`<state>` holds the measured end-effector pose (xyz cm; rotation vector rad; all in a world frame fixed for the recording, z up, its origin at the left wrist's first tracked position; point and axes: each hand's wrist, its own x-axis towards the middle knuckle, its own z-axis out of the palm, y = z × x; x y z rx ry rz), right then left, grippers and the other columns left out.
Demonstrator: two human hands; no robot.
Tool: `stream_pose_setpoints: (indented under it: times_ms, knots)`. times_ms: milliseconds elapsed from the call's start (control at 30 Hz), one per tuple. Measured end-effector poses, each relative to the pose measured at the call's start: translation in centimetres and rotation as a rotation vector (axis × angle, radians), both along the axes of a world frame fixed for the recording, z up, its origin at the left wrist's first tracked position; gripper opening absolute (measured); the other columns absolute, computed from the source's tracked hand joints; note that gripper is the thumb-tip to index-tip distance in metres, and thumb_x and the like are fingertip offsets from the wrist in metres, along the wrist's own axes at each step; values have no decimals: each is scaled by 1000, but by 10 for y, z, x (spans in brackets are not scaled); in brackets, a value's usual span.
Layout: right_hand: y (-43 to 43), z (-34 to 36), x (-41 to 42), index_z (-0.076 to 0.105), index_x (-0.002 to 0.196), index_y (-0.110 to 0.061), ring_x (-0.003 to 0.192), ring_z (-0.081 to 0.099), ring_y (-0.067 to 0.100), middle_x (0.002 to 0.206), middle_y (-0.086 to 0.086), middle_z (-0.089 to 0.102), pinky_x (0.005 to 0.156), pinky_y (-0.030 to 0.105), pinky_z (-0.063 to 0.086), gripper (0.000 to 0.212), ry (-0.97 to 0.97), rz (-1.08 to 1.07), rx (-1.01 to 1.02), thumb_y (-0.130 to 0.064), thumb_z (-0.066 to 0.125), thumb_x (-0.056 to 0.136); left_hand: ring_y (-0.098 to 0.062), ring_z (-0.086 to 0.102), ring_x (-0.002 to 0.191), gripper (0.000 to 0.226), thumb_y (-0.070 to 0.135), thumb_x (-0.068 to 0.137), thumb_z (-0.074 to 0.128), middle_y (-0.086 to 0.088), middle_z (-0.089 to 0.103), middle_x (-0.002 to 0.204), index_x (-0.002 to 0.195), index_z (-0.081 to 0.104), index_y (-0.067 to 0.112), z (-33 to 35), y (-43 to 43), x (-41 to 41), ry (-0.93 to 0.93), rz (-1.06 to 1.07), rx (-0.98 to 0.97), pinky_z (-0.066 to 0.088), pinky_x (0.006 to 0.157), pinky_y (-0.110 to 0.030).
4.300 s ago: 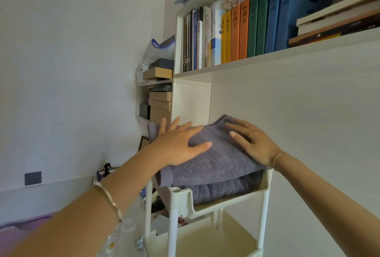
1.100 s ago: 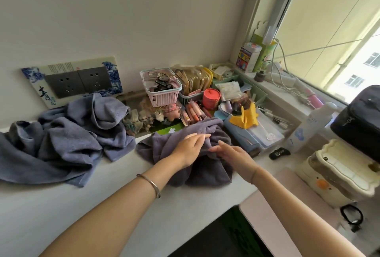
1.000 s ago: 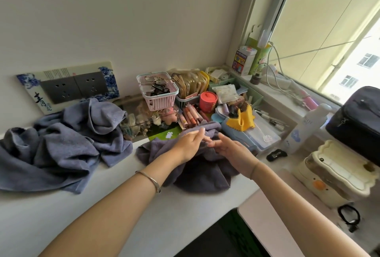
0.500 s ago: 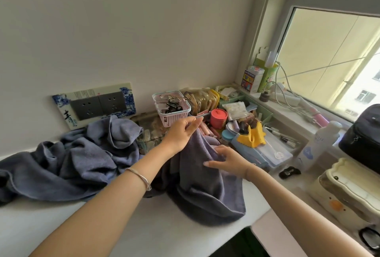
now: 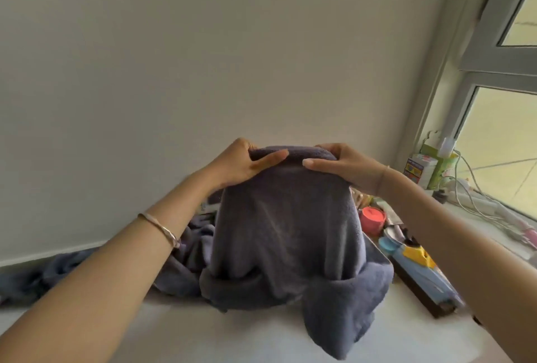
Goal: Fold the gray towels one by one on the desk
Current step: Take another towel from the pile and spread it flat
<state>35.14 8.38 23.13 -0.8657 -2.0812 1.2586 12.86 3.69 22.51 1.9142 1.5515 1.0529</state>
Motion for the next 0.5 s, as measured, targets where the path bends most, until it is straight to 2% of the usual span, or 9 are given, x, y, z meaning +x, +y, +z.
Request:
stream_pose_setpoints:
  times_ms: [67,133,200,300,400,500]
  knots:
    - [-13,29,-26,68,104,-6,89,67,19,100,12,71,84,34,55,44,0,31,47,-36,72,73,-7,36,44,67,62,70,59,4,41,50,62,58,-4,30,-22,-25,26,12,54,26,44,-19]
    - [-28,57,-54,68,105,-6,91,67,21,103,14,71,86,35,55,47,8,65,104,-37,70,70,-10,37,50,75,62,70,59,-4,41,58,73,58,-13,61,-43,-52,41,21,124,26,45,-20]
    - [-42,82,-80,69,101,-9,90,68,20,100,12,72,84,34,55,43,13,93,169,-39,70,70,-10,39,51,72,58,74,60,-5,43,59,78,60,-14,90,-64,-77,70,40,166,28,45,-18]
    - [-60,109,-115,71,97,-13,86,68,17,94,7,72,80,33,55,39,18,135,244,-41,72,70,-6,40,45,63,53,78,62,-3,46,55,74,64,-9,124,-92,-110,129,87,204,30,43,-15]
    - [-83,131,-149,71,95,-13,83,68,13,90,3,73,76,27,55,38,21,183,298,-42,72,71,-6,41,45,64,60,71,60,-1,48,54,68,65,-4,150,-124,-140,154,145,247,31,44,-14]
    - [-101,142,-177,71,94,-14,82,69,12,88,1,73,73,23,54,37,38,226,323,-43,69,69,-4,41,43,53,61,69,59,2,47,49,57,59,9,162,-147,-164,154,195,277,32,45,-14]
